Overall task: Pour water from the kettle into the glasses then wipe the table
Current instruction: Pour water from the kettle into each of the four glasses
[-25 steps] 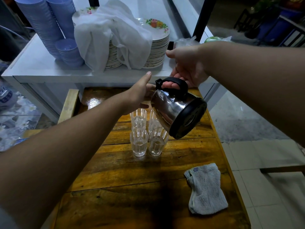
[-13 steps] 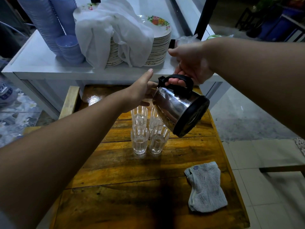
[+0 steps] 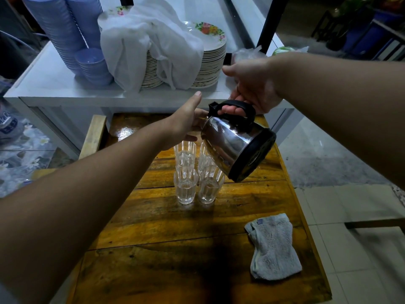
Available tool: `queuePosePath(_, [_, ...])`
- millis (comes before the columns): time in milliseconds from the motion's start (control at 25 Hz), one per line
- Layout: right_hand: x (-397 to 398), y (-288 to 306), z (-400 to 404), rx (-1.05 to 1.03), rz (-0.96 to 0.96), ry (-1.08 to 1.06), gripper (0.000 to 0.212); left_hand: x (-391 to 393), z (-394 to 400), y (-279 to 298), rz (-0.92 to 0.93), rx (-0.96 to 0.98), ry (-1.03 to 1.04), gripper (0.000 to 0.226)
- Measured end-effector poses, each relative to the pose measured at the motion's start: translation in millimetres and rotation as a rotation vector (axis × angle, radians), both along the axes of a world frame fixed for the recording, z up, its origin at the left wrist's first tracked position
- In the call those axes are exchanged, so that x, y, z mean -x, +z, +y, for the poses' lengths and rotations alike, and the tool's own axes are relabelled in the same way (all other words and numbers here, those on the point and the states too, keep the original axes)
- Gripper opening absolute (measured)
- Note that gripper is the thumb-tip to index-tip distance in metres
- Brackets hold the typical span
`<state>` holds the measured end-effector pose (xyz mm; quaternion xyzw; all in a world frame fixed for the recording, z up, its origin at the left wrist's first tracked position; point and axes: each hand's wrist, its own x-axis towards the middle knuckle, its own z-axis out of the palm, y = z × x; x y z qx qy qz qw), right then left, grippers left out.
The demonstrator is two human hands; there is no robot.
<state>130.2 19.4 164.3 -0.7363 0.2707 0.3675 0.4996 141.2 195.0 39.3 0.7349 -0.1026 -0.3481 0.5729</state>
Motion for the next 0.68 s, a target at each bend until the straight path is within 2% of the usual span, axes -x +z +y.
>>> queuePosePath(120, [10.6, 0.3, -7.9, 0.013, -0.027, 0.052, 0.087, 6.6, -0.7, 5.1, -0.030, -0.003, -0.020, 0.093])
queuePosePath(360, [55.1, -23.0, -42.6, 0.013, -0.136, 0.180, 0.049, 28.3, -17.7, 19.4, -0.090, -0.039, -0.034, 0.093])
queuePosePath(480, [77.1, -44.4, -64.5, -0.025, -0.268, 0.096, 0.044, 41.1, -30.9, 24.9, -0.118, -0.038, 0.001, 0.088])
queuePosePath(680, [109.7, -80.6, -103.0, -0.180, -0.446, -0.034, 0.044, 62.4, -58.5, 20.5, -0.205, -0.113, 0.011, 0.093])
